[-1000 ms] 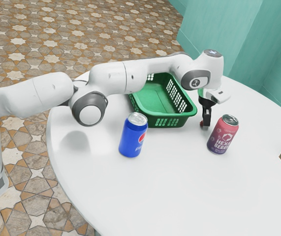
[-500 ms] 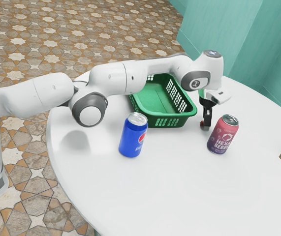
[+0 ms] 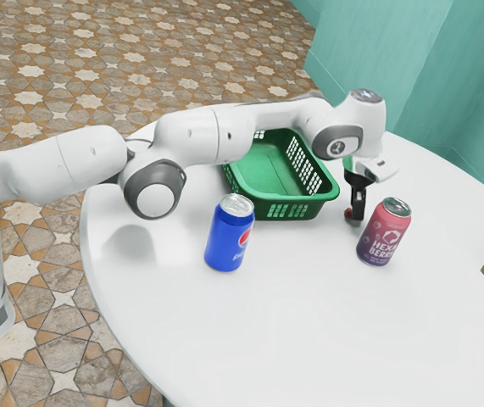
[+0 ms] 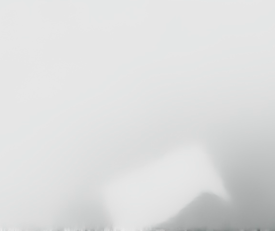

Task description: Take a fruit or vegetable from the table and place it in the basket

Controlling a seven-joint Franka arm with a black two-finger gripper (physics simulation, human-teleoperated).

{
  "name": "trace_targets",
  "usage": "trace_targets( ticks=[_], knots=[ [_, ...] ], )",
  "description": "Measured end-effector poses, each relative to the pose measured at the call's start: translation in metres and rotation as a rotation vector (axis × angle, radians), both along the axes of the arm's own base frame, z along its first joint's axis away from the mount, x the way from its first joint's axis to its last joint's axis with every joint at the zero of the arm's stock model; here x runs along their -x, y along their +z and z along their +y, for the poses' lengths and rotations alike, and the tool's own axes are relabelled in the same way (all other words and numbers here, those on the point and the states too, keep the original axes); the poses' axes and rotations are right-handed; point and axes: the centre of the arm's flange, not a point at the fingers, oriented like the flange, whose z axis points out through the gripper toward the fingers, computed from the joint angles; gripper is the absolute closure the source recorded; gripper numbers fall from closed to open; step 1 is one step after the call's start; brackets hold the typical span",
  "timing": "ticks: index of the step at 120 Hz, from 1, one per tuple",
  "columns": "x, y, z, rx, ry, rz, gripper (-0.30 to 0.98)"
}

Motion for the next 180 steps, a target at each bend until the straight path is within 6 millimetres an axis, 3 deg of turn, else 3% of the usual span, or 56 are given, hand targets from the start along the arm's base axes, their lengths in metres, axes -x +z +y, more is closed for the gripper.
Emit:
trace_targets(
  ticks=[57, 98, 125, 142, 150, 164, 172, 180],
  knots=[
    [0.001, -0.008, 0.008, -0.015, 0.013, 0.026, 0.00],
    [0.003, -0.003, 0.019, -0.020, 0.028, 0.032, 0.00],
    [0.003, -0.004, 0.019, -0.020, 0.032, 0.034, 0.41],
    [0.003, -0.002, 0.020, -0.027, 0.039, 0.029, 0.54],
    [0.004, 0.012, 0.019, -0.028, 0.040, 0.012, 0.53],
    [0.010, 0.059, 0.017, -0.035, 0.037, -0.044, 0.54],
    [0.020, 0.111, 0.007, -0.065, 0.029, -0.103, 0.54],
    [0.045, 0.173, -0.004, -0.107, 0.019, -0.122, 0.53]
  ],
)
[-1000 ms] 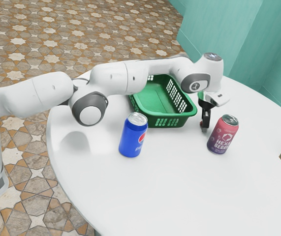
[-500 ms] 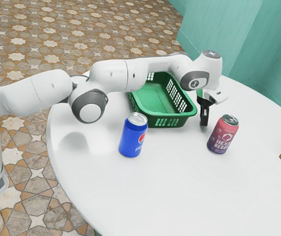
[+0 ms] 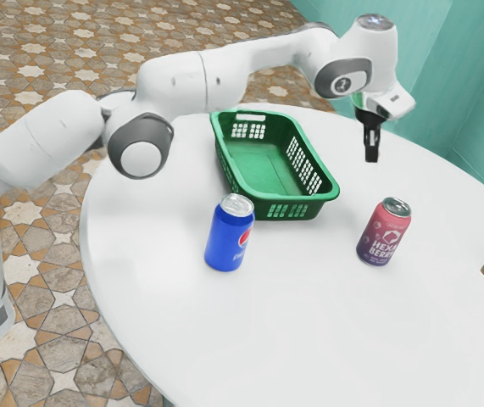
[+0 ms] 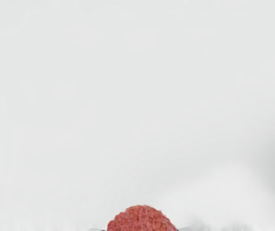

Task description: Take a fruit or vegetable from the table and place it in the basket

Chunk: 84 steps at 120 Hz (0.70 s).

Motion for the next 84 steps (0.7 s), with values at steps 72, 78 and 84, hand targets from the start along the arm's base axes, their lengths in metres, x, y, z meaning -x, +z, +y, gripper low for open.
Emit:
trace_targets(
  ticks=[72, 78, 84],
  knots=[
    [0.184, -0.008, 0.025, 0.010, 0.278, 0.248, 0.13],
    [0.163, 0.044, 0.023, 0.001, 0.263, 0.147, 0.09],
    [0.133, 0.104, -0.007, -0.006, 0.216, 0.057, 0.06]
  ],
)
